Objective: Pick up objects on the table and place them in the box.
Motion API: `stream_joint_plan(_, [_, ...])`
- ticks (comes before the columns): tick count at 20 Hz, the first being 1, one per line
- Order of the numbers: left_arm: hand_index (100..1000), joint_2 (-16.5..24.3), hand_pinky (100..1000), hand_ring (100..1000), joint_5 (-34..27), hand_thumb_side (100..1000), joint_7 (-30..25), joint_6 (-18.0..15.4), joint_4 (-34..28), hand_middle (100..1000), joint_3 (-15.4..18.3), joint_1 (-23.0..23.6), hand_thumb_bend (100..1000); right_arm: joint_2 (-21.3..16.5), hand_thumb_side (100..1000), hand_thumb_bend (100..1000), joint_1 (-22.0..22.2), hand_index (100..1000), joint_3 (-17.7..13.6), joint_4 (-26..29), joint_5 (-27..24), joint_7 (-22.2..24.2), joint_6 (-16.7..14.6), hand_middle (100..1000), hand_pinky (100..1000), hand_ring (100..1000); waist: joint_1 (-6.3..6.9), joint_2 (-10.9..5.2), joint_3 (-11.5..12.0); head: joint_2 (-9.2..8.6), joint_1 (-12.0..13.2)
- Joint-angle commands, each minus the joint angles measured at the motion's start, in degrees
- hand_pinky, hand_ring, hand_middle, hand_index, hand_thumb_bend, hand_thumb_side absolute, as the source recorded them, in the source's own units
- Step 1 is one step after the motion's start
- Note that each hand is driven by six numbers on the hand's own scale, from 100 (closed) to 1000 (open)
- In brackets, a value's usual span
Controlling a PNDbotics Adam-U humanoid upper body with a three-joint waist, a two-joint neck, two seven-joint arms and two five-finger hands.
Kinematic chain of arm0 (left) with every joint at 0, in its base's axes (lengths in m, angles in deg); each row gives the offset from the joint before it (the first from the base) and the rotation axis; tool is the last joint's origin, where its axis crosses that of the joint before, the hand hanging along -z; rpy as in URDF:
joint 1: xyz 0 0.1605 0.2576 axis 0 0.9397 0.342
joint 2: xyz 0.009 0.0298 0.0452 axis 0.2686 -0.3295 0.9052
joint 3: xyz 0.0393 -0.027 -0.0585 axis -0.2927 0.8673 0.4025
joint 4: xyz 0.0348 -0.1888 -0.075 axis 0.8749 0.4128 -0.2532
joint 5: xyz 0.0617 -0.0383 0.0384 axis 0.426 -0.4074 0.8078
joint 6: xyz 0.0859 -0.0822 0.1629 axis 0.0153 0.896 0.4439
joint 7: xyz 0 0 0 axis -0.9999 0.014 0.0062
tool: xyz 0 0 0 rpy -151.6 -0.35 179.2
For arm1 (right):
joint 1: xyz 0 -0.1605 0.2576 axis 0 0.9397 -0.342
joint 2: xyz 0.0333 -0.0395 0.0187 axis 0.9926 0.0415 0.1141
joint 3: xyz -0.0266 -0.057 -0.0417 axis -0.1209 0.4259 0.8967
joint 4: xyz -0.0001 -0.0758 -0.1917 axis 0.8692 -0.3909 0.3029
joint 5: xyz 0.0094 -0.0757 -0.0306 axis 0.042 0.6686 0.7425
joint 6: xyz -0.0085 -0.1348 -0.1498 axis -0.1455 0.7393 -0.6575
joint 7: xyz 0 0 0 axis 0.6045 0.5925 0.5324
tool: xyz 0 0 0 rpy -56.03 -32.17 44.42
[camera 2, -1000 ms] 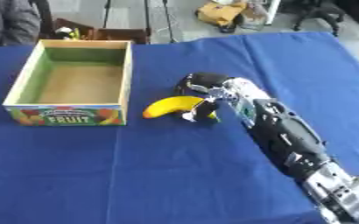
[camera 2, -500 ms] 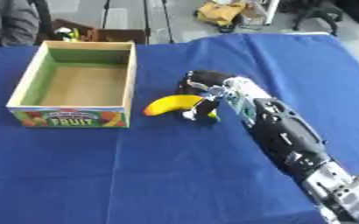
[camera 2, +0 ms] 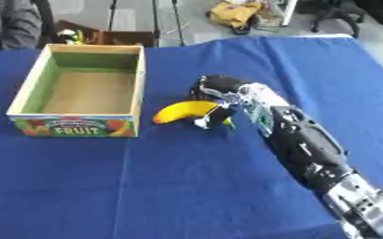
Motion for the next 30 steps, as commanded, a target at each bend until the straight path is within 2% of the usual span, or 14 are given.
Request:
stream_joint_plan(1, [656,0.67,623,655,-0.09,1000,0.03,-0.23,-0.87,597,-0.07,-0.37,170,-2.11,373,195,-1.03,662,-0.01,2.53,-1.10,0.07,0.01,468,602,591,0.10,-1.11,-0.08,-0.17,-0.06])
stream_joint_plan(20, [656,0.83,622,654,-0.24,1000,-0.12,-0.18,-0.82,596,-0.25,-0.38,170,-4.17,339,200,-3.99,664,0.08,8.10,-5.35,1.01,0.98,468,607,597,-0.19,-1.63,0.41,-0.35,-0.29])
stream_joint_plan(25, [656,0.79,622,653,-0.24,1000,-0.34,-0.02,-0.80,596,-0.52,-0.72,171,-4.67,330,206,-6.06,665,0.34,9.89,-6.30,1.40,0.88,471,609,600,-0.70,-1.58,2.00,-0.80,-0.39])
stream_joint_plan(30, [656,0.76,622,653,-0.47,1000,-0.63,0.08,-0.94,595,-0.87,-1.42,172,-4.83,326,208,-7.70,666,0.48,10.28,-6.64,1.80,0.90,473,611,601,-1.22,-1.42,4.73,-1.69,-1.12])
